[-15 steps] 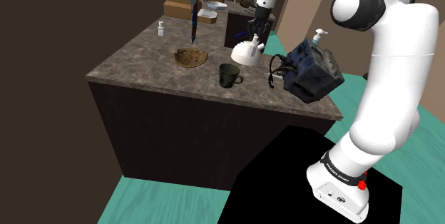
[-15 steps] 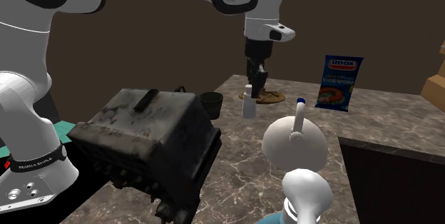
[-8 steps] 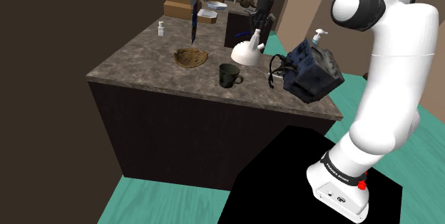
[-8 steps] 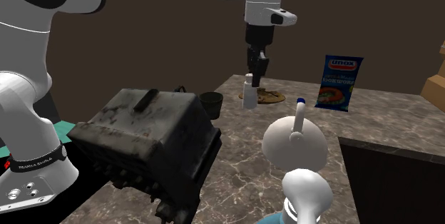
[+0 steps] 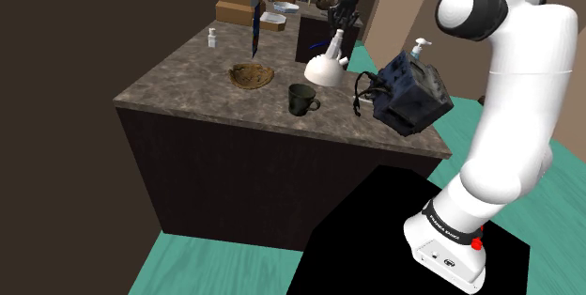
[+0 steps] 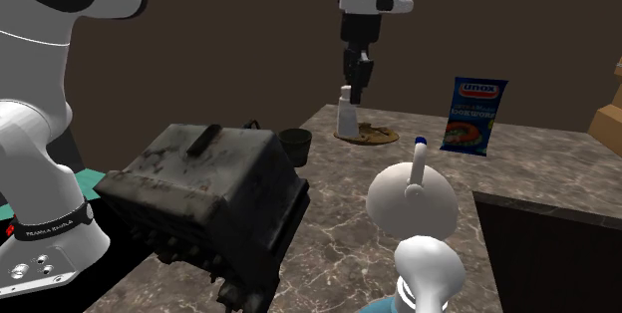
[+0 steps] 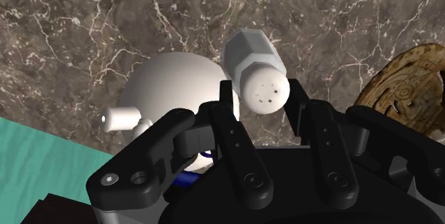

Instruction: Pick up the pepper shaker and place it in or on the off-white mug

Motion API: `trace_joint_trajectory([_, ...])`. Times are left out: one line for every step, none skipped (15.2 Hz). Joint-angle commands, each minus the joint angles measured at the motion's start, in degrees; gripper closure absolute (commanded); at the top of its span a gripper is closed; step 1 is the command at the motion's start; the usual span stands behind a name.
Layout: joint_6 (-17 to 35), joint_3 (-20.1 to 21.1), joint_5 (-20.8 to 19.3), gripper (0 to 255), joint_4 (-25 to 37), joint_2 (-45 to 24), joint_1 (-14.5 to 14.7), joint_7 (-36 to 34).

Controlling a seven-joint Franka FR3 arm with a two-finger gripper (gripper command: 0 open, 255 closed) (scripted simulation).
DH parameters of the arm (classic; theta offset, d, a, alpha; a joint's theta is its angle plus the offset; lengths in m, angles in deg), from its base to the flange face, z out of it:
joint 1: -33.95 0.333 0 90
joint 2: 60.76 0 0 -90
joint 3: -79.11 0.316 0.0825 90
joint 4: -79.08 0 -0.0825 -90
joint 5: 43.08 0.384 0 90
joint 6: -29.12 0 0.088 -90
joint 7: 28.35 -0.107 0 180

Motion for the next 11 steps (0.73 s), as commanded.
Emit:
trace_joint_trajectory([1.5,0.3,-0.9,255,-5.2,3.9,2.2,-1.9])
trace_joint_trajectory([2.0,0.6,-1.2,255,-7.1,5.4,3.2,-3.0])
trace_joint_trajectory([2.4,0.9,-1.6,255,-8.8,6.8,4.1,-4.2])
trace_joint_trajectory([2.8,1.2,-1.9,255,-10.4,8.2,5.0,-5.3])
trace_joint_trajectory([3.1,1.6,-2.2,255,-11.8,9.4,6.0,-6.5])
trace_joint_trajectory([3.4,2.0,-2.5,255,-13.2,10.6,6.8,-7.7])
trace_joint_trajectory([3.7,2.4,-2.8,255,-14.4,11.8,7.7,-8.9])
trace_joint_trajectory([3.9,2.8,-3.1,255,-15.6,12.8,8.6,-10.2])
trace_joint_trajectory([4.0,3.2,-3.3,255,-16.6,13.9,9.4,-11.4])
trace_joint_trajectory([4.2,3.7,-3.5,255,-17.6,14.8,10.2,-12.7])
trace_joint_trajectory([4.3,4.2,-3.8,255,-18.5,15.7,11.0,-13.9])
